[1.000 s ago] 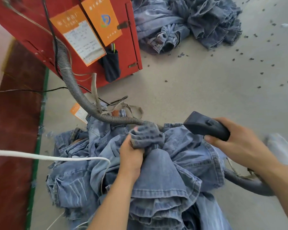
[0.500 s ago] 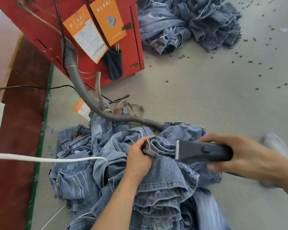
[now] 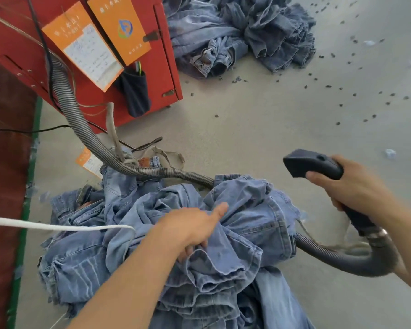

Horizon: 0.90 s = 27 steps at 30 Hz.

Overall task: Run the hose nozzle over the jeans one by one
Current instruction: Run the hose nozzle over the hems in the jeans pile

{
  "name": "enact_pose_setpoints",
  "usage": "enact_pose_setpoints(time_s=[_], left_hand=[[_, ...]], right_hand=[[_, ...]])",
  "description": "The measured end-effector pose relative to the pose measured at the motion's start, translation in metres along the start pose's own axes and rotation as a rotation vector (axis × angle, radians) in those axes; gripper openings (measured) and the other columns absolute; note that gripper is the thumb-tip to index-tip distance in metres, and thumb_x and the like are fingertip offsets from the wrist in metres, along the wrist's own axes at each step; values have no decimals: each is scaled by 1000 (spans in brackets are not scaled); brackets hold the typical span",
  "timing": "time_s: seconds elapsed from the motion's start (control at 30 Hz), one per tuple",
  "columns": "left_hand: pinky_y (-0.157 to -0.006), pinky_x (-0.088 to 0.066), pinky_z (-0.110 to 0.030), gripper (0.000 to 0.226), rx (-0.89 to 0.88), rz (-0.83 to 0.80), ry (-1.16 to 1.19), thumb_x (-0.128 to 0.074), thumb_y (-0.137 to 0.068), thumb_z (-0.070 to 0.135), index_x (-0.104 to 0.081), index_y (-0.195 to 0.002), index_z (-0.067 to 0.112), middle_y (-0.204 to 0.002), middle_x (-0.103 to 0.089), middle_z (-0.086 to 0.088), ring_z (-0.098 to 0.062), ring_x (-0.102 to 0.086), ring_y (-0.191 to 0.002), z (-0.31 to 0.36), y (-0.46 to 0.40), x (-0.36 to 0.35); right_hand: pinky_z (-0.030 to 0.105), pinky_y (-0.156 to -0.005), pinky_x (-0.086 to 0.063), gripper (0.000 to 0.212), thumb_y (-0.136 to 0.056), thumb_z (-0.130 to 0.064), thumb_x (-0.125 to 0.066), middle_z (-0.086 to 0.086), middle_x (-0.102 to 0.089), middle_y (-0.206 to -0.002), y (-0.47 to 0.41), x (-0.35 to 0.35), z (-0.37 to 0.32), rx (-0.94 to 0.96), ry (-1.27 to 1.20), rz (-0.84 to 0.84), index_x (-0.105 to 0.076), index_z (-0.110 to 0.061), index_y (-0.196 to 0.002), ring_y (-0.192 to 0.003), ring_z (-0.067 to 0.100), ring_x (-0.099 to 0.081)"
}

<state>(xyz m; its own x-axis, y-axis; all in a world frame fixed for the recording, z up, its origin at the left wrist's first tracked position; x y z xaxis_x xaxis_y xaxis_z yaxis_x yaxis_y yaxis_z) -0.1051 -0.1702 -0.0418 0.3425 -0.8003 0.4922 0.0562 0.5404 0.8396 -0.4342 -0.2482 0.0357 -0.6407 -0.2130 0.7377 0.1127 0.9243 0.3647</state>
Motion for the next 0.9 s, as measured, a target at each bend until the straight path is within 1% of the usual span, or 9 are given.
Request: enact_pose_setpoints(time_s=[0.07,0.13,0.23,0.3,0.37,0.47,0.6,0.73,0.9], left_hand=[[-97,-40,-44,44,-44,294,-618,-48,-99,60,-68,-108,22,-113,-68,-7,-26,-62,-104,50,-25,26],[-115,-25,-51,51,-296,467,-754,-60,-94,40,-46,-138,17,-144,-43,-12,-33,-40,-134,105,-47,12],[-121,-9,-65,111,-242,270,-109,-54,-84,76,2,-161,19,-170,5,-12,-40,-5,-155,113,-93,-14],[-120,-12,-65,145,-90,200,-57,-54,-67,94,26,-158,15,-170,1,-19,-41,-11,-155,103,-112,-40],[-110,-38,-54,138,-48,221,-112,-71,-73,77,9,-162,9,-157,-39,-22,-39,-41,-143,95,-118,-49],[-82,-51,-38,61,-125,248,-167,-77,-80,51,-61,-127,15,-120,-69,-9,-33,-66,-111,86,-111,-38],[-63,-42,-26,26,-266,252,3,-72,-74,42,-50,-71,28,-77,-63,8,-18,-63,-79,60,-63,-20],[-64,-56,-31,28,-301,309,300,-68,-62,43,-69,-77,20,-71,-71,8,-5,-68,-71,4,2,-6],[-57,-53,-17,30,-225,291,441,-82,-68,27,-72,-89,46,-77,-75,13,0,-69,-68,-69,82,8]], right_hand=[[47,-53,-59,22,-92,-46,-73,10,-67,-57,-1,-12,31,-100,4,-64,-60,-29,-98,-45,30,-66],[49,-52,-59,22,-92,-44,-75,12,-68,-58,3,-24,56,-172,-11,-112,-63,-27,-100,-47,33,-67],[40,-44,-56,21,-91,-43,-76,6,-63,-52,4,-37,77,-204,-46,-176,-64,-28,-100,-42,26,-62],[30,-40,-51,19,-91,-43,-77,1,-59,-48,1,-38,80,-189,-66,-182,-63,-32,-98,-39,19,-58],[24,-38,-46,20,-90,-46,-76,-3,-60,-47,-5,-36,77,-147,-22,-162,-61,-35,-96,-36,14,-57],[25,-45,-44,25,-88,-52,-76,-10,-63,-58,-14,-20,59,-58,143,-34,-63,-35,-102,-49,11,-61],[35,-60,-46,40,-85,-58,-70,6,-72,-83,-21,32,14,174,282,263,-57,-34,-114,-64,27,-59],[48,-66,-58,54,-88,-67,-64,17,-72,-86,-6,125,-33,321,340,655,-51,-28,-123,-69,42,-68],[40,-60,-56,55,-70,-89,-64,-17,-69,-80,36,141,-61,302,277,271,-56,-51,-109,-61,10,-66]])
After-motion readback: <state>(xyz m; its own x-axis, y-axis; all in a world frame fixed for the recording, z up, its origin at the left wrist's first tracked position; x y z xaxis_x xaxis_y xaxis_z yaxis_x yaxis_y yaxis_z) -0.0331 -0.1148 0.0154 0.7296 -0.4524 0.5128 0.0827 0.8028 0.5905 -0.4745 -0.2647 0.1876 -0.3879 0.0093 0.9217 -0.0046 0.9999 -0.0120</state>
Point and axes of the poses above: each hand's wrist, its own y-axis away from the middle knuckle, its own x-axis out of the back of the hand, z = x × y, the point moved 9 cm from there along -y, towards the middle knuckle
